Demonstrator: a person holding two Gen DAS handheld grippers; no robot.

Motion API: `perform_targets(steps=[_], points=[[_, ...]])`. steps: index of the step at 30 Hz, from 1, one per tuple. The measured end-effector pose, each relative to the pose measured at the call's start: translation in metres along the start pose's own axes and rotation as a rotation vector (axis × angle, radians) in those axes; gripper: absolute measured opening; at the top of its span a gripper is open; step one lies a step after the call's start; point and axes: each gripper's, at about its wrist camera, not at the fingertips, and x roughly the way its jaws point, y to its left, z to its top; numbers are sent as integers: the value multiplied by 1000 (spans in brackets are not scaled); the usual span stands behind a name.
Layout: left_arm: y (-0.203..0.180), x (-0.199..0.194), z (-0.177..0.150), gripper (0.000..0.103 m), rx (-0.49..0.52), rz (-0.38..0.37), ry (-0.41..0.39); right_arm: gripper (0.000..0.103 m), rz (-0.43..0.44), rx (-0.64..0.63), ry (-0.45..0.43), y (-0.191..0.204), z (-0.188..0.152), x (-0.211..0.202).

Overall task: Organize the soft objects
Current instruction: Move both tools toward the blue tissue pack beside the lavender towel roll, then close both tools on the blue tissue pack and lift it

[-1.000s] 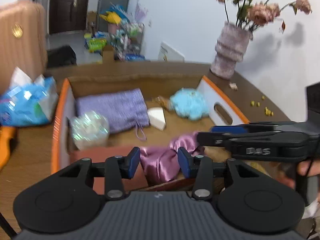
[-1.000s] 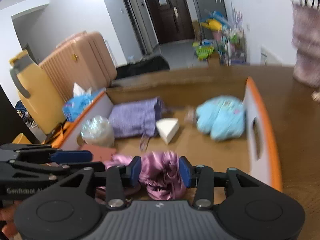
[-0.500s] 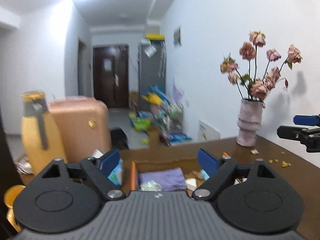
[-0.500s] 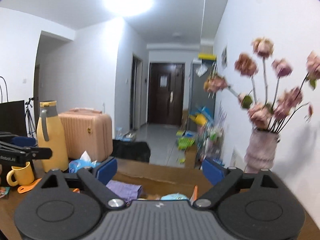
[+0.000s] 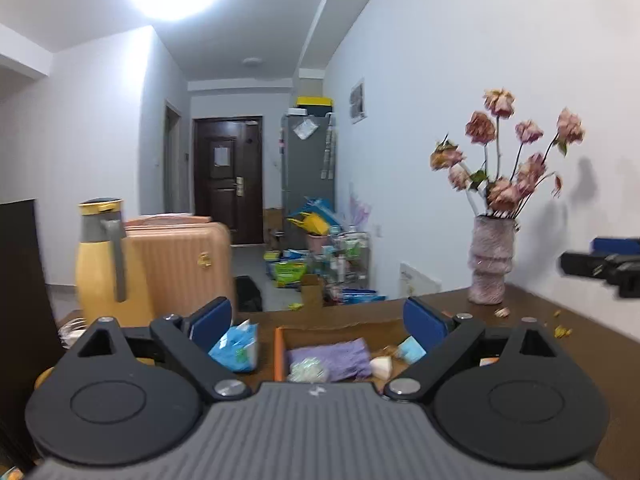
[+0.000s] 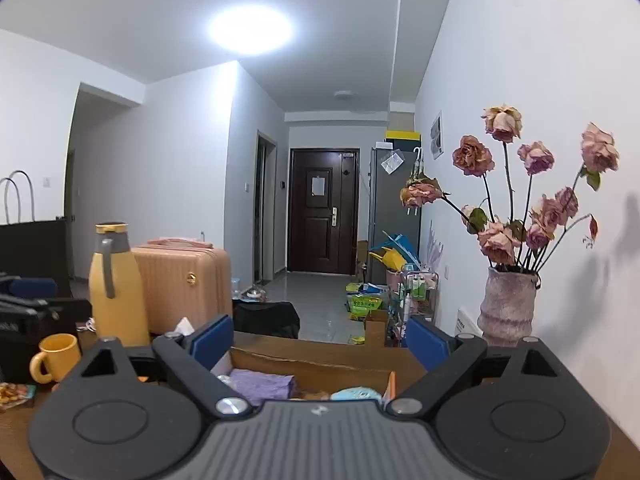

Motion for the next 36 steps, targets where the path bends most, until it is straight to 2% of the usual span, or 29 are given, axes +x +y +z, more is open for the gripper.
perform_targets(steps=[3,7,10,13,16,20,24,27,30,31,33,35,36], points=[[-3,-23,-28,95,23,31,-9,93,15,12,-19,10,-28,-31],[-4,-67,-70,101,-1,9,-23,94,29,-6,-41,30,-74,-74],[1,-91,-99,102,-63,1,17,95,38,30,-39,42,-105,-103],[8,-92,-115,102,-92,-16,118,95,85,121,29,45,-129,-109],[11,-82,-117,102,-86,4,129,95,101,137,84,49,-138,-98],[12,-66,-117,102,-89,-27,133,95,72,102,83,55,-138,-86],[12,-33,-123,102,-86,-38,186,92,80,117,143,53,-142,-59],[14,3,-129,102,-70,-29,220,76,118,128,208,53,-144,-30],[22,46,-130,99,-109,-5,285,52,155,137,256,56,-143,4],[26,58,-131,95,-142,-4,310,46,175,141,268,57,-140,17],[36,82,-133,86,-233,-19,372,41,239,121,290,63,-133,49],[43,100,-139,67,-311,-29,424,41,289,92,338,71,-126,90],[46,107,-142,63,-343,-33,447,41,313,77,362,74,-123,108]])
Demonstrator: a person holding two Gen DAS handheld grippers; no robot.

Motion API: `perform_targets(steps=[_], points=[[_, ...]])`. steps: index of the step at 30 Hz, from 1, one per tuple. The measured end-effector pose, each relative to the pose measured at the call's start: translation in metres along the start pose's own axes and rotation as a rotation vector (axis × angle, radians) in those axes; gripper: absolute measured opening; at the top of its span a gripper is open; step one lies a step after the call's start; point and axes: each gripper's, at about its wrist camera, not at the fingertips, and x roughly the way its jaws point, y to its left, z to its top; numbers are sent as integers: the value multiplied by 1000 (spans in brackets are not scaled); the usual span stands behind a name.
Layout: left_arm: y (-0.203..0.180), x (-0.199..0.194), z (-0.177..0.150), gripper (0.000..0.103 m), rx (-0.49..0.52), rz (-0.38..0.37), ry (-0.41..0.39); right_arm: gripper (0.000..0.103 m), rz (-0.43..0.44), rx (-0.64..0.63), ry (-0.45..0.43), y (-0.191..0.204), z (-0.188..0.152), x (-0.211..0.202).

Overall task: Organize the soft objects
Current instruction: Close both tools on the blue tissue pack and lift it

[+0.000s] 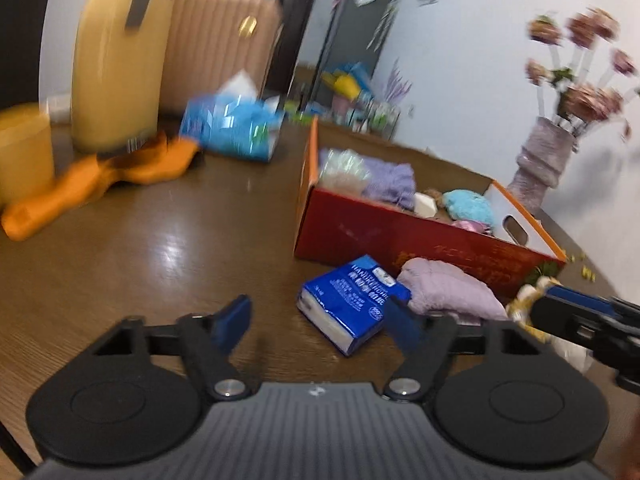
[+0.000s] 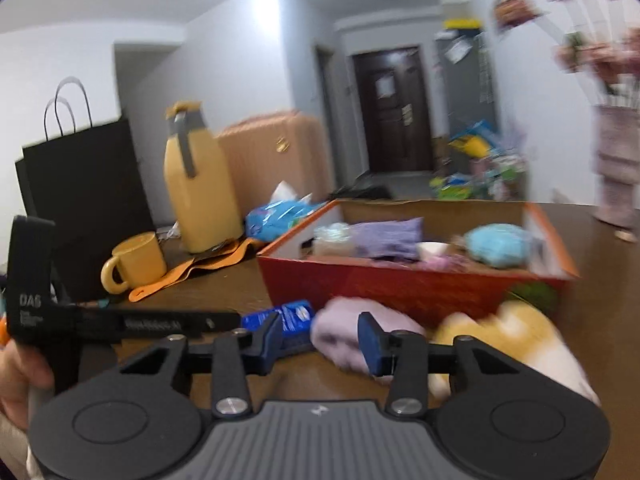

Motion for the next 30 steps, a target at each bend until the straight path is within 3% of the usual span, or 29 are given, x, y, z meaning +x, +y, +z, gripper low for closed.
perform_targets(steps=[3,7,10,13,20,23,25,30], points=[[12,20,4,60,-96,-22,69,40,102,-24,119,-8,23,60],[22,28,7,46,-161,-34,75,32,132,-73,264,-6,33,118],[32,31,7,23,-195,-102,93,32,149,-88,310,-1,32,134],[37,25,6,15,-201,-116,91,32,167,-51,304,-4,30,135],[33,-6,-8,10,-180,-90,100,27,180,-38,317,10,9,100],[31,-30,-27,10,-143,-89,101,27,193,-40,280,22,-18,62],[25,-48,-44,10,-128,-119,105,27,199,33,257,18,-38,32],[-17,-75,-77,12,-5,-181,123,27,132,133,204,11,-81,-47]])
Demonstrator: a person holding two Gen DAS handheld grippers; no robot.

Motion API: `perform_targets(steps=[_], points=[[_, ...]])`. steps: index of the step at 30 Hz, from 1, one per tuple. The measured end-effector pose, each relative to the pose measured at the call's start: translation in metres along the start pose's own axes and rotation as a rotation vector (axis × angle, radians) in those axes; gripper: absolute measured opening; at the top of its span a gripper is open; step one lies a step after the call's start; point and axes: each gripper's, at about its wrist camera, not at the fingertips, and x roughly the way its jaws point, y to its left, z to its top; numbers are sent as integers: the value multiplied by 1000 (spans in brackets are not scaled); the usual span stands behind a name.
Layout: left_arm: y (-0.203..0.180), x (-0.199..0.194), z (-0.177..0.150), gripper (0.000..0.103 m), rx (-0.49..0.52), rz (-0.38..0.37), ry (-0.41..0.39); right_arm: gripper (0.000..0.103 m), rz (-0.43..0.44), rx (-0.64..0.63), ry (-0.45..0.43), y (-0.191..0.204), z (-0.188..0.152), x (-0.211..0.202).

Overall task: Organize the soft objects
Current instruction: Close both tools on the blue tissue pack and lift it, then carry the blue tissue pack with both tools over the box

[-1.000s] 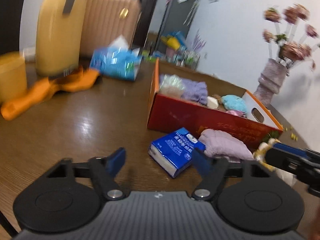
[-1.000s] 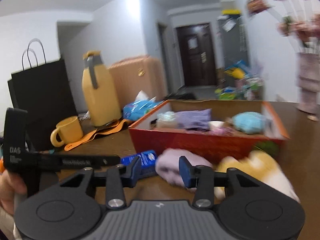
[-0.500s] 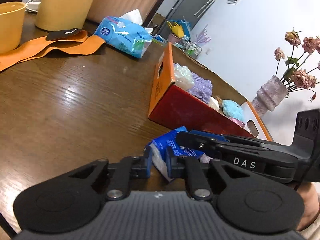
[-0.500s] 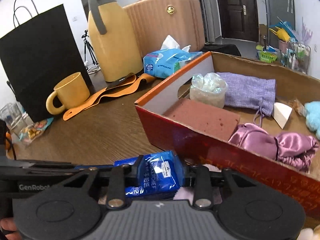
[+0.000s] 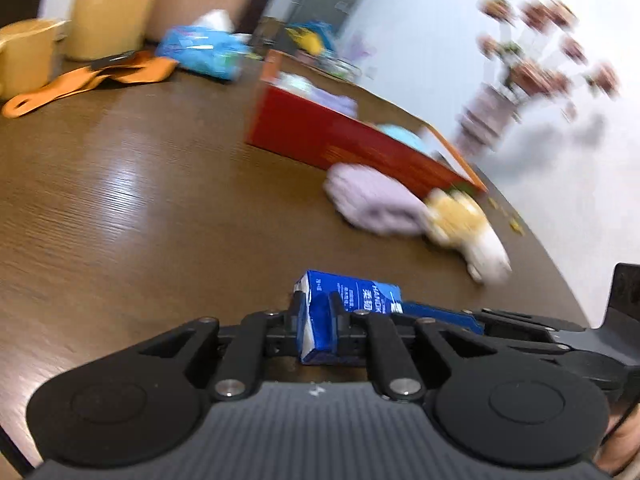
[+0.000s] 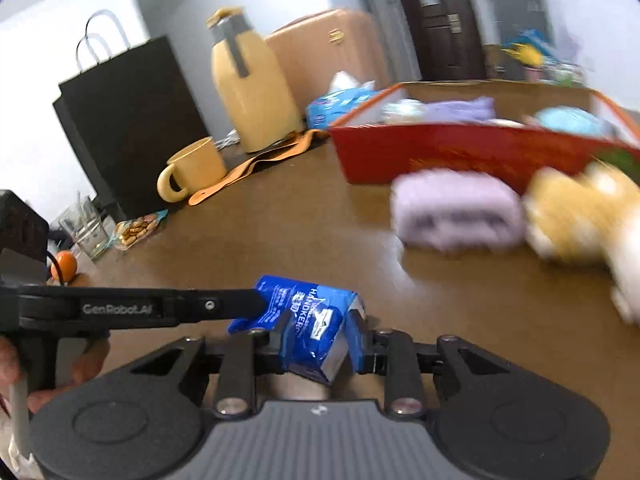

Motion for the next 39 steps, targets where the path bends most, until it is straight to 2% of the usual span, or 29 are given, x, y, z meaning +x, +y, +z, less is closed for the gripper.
perform_targets(steps=[3,8,13,17,19,22,25,28,32,35,39], points=[[-20,2,-8,15,69,-74,50,29,-31,56,-50,-8,-18,-37],[-29,3,-9,20,82,-83,70,29,-67,170,-140,-29,-32,-70],[-25,4,-9,26,62,-78,80,29,-15,259,-126,-36,-35,-53],[-23,7,-7,26,50,-87,91,29,-21,304,-96,-36,-35,-32],[-22,10,-7,27,43,-100,103,28,7,331,-95,-38,-37,-29],[-20,13,-6,25,32,-122,117,26,13,310,-94,-35,-37,-25],[-24,13,2,25,29,-120,93,24,-1,270,-125,-32,-29,-27],[-30,12,33,25,33,-172,23,24,-4,213,-213,-34,1,-38],[-43,34,107,24,67,-224,-48,23,-45,118,-293,-48,81,-36],[-47,78,170,24,63,-215,-21,23,-91,103,-281,-68,144,-13],[-41,144,233,24,40,-143,50,23,-101,181,-171,-112,218,47]])
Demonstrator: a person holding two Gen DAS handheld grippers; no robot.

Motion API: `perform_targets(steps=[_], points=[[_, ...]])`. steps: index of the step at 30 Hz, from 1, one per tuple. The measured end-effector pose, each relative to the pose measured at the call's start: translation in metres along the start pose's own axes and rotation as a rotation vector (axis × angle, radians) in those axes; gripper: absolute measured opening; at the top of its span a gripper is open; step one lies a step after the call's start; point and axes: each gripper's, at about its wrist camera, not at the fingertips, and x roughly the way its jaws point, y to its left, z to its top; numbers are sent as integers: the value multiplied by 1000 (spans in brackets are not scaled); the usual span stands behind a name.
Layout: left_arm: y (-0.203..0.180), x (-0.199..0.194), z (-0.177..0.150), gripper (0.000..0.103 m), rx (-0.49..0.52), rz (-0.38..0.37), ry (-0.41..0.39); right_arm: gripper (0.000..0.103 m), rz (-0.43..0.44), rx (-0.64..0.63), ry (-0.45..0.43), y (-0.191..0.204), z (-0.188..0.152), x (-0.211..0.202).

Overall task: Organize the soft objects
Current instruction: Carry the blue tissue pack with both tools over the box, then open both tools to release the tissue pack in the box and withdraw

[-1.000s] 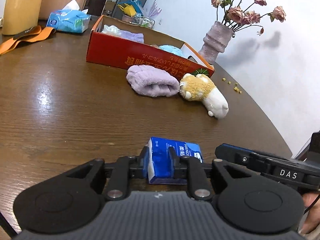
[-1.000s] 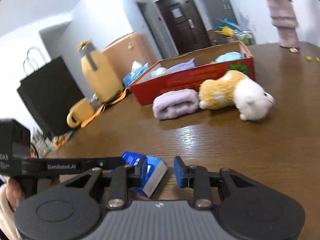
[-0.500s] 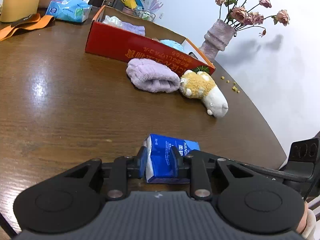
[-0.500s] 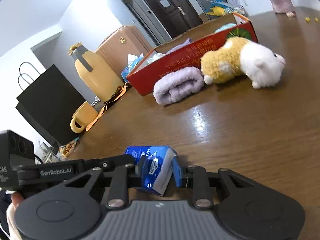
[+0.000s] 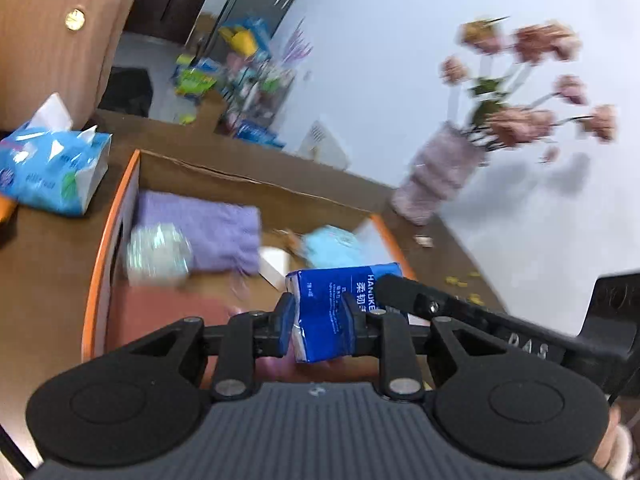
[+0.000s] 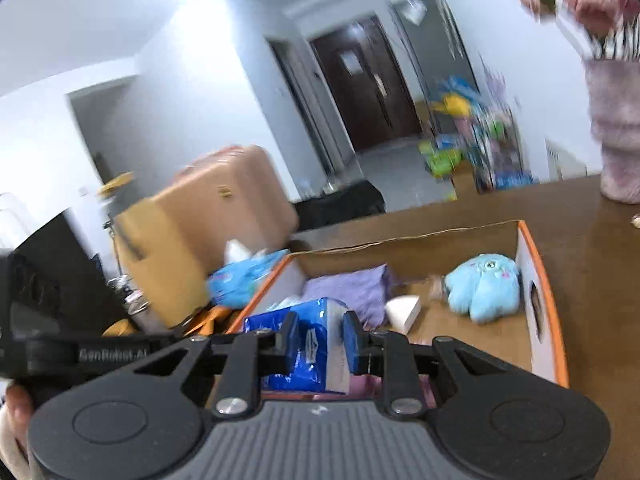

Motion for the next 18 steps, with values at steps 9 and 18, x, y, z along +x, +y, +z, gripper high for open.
perform_targets(steps=[9,18], points=[[52,93,36,24,-14,197,197,22,-90,109,287,-28,14,128],[60,90,29,24,-9,239,205,27,-120,55,318,-14,6,141]])
